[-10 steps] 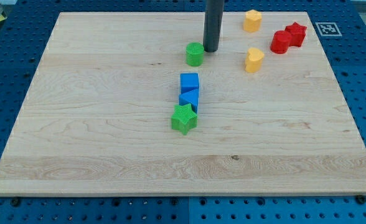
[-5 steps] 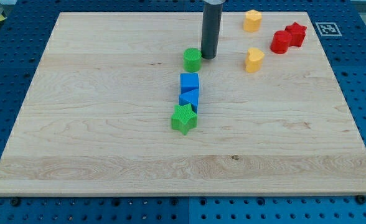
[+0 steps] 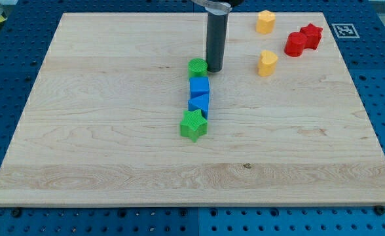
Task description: Move the green circle to the top of the blue cube
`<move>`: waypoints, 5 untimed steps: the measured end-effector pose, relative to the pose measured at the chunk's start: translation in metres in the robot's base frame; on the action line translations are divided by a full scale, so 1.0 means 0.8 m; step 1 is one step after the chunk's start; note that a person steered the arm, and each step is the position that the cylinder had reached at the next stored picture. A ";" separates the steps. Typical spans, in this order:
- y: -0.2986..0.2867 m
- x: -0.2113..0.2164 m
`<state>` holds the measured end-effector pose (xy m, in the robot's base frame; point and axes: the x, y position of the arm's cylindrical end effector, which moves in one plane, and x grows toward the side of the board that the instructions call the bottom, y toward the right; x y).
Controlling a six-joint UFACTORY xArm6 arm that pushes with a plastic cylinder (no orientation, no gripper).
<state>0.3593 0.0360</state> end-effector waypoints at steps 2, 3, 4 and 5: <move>-0.029 -0.031; -0.030 -0.021; -0.030 -0.008; -0.030 -0.005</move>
